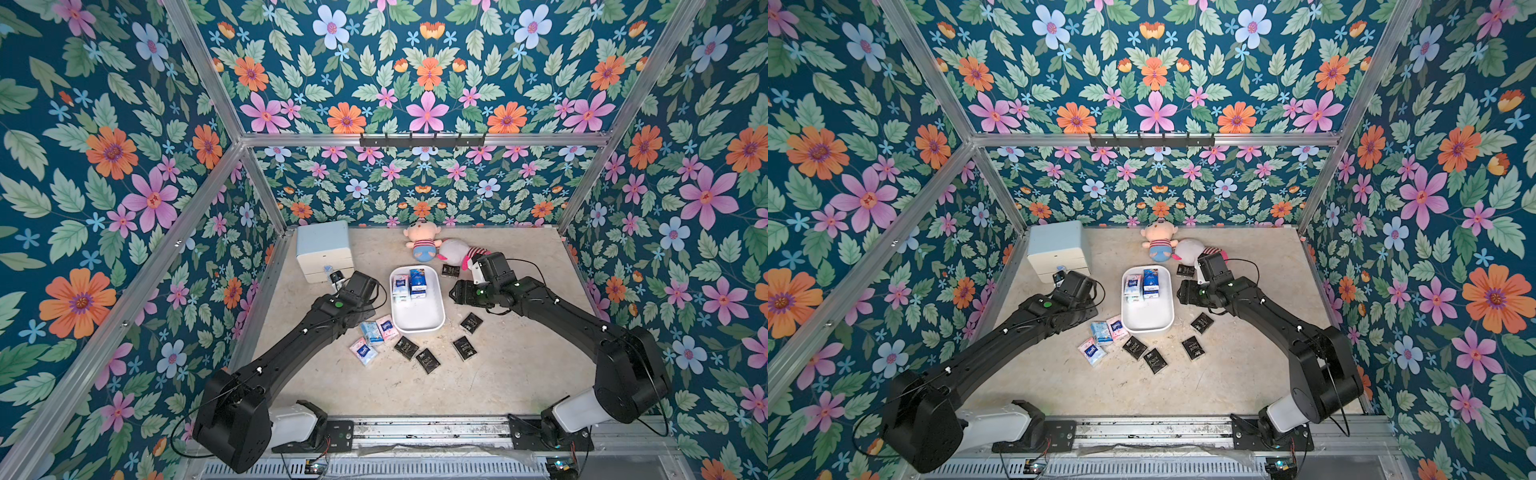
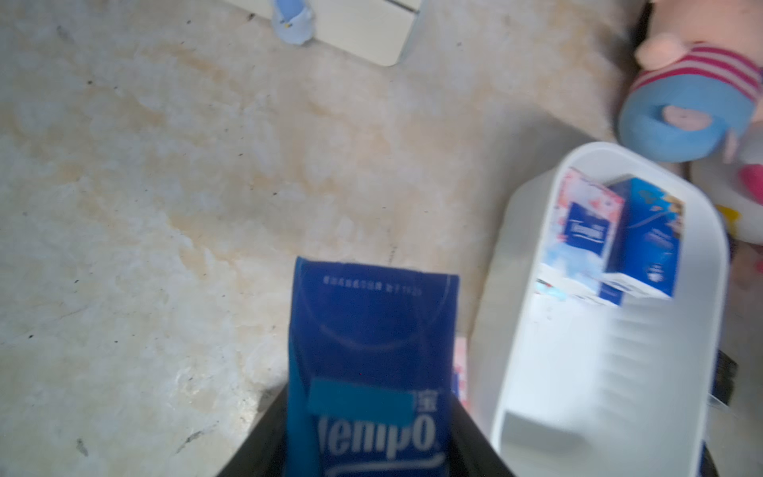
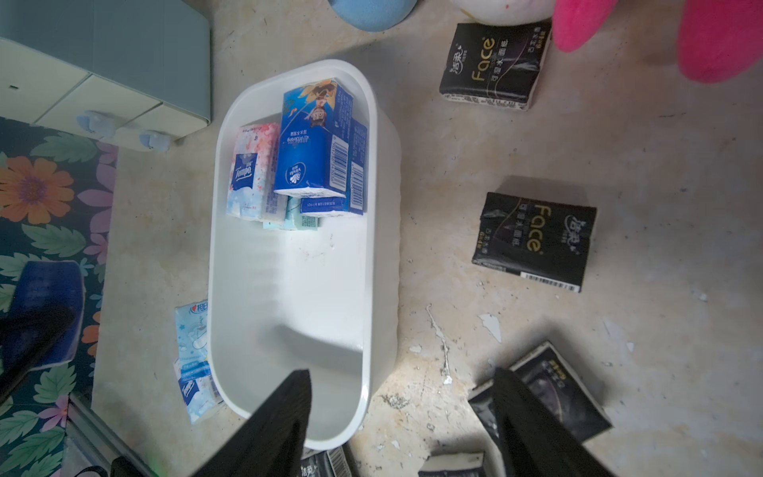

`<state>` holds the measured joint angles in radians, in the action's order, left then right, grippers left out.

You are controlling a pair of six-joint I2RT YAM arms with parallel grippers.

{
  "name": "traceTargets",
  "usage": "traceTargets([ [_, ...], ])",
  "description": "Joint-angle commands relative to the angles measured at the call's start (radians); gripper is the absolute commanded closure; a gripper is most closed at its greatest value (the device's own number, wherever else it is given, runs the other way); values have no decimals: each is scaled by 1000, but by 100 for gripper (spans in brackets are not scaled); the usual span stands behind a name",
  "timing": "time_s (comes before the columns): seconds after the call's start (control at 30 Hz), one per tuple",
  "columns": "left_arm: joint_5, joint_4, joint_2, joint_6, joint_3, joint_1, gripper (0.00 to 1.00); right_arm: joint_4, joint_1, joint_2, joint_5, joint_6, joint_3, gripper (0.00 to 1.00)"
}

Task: Put the pocket tissues into the storage box
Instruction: Pick up the pocket tissues from the center of the board, then place the pocket tissues in the storage box.

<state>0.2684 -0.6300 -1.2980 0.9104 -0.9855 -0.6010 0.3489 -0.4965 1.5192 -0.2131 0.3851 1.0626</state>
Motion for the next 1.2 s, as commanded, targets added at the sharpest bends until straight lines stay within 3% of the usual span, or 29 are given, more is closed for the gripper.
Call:
traceTargets([
  [0.0, 63, -17, -60, 54, -87, -79, 49, -11, 9, 3, -11, 15, 5, 26],
  [0.2, 80, 14, -238, 72, -256, -217, 49, -16, 33, -12, -20, 24, -2, 26],
  [0.37, 53, 57, -380, 71, -331, -273, 48, -15, 45, -29, -19, 24, -15, 26],
  [0.9, 61, -3, -651, 76, -404, -272, 45, -9, 73, -50, -25, 17, -32, 27],
  [1.17, 75, -20, -699, 49, -419, -233, 38, -8, 86, -59, -23, 14, -43, 27],
])
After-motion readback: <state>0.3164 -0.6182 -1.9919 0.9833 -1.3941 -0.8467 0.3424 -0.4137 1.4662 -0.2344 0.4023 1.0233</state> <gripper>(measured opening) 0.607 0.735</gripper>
